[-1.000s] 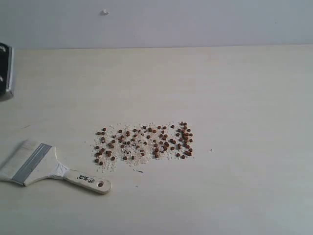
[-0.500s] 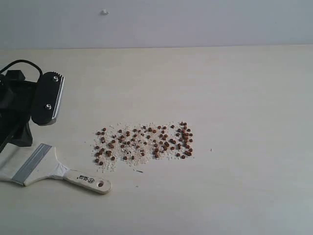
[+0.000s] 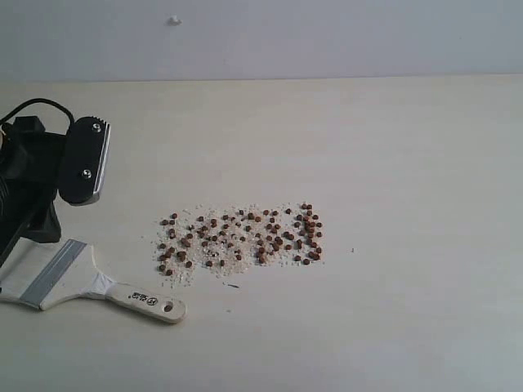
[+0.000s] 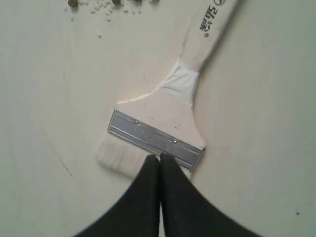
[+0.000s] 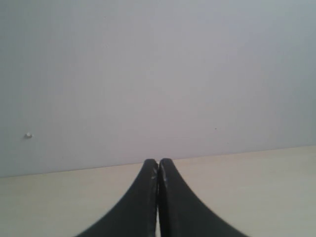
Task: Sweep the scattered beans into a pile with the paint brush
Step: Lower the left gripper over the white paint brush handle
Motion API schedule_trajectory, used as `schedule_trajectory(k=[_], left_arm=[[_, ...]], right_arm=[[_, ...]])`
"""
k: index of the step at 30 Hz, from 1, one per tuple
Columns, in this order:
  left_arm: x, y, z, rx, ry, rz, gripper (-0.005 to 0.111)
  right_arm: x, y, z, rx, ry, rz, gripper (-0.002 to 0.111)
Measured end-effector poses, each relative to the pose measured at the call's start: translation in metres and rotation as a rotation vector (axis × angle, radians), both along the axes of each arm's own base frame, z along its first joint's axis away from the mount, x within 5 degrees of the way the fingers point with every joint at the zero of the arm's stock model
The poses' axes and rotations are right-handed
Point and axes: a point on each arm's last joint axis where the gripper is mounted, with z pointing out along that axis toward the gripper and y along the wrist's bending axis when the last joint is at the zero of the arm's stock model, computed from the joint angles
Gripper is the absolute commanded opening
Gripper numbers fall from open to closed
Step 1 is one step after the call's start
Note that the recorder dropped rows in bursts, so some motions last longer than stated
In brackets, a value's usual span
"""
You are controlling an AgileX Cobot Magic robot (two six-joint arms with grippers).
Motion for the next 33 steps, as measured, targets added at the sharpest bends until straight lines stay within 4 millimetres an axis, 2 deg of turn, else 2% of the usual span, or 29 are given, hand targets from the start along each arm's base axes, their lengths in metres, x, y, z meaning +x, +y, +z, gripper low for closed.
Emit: schedule_trajectory(k=[33], left_arm=[[-0.0046, 0.0034, -0.002, 0.029, 0.048, 0.029, 0.0]], right_arm=[[0.0, 0.0, 0.0, 0.0, 0.0, 0.0, 0.0]])
